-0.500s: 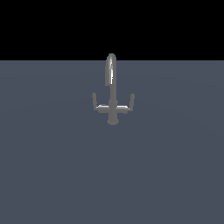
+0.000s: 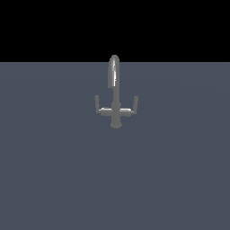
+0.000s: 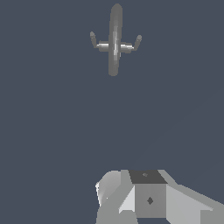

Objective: Turn on the faucet by rotating a designated handle.

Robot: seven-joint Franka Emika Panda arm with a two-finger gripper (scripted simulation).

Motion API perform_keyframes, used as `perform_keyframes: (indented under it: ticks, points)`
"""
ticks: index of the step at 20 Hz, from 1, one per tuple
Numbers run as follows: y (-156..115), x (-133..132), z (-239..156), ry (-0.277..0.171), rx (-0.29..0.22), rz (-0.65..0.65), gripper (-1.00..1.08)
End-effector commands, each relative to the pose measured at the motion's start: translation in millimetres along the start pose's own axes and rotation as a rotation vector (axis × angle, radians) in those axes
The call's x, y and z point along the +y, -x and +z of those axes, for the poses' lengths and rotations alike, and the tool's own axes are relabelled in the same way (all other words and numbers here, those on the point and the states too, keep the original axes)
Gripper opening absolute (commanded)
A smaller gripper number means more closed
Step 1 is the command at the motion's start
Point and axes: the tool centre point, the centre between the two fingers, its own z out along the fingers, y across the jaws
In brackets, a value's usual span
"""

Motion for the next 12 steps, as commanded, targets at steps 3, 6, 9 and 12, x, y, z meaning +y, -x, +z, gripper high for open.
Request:
perform_keyframes:
  ticks: [3, 6, 9, 12]
  points:
    - [-1.5, 2.7, -0.9, -0.007, 0.003, 0.016, -1.0]
    - [-1.9, 2.3, -0.7, -0.003, 0.001, 0.007, -1.0]
    - [-4.1, 2.9, -0.7, 0.004, -0.004, -0.014, -1.0]
    - [-7.9, 4.1, -0.6, 0.014, -0.013, -0.045, -1.0]
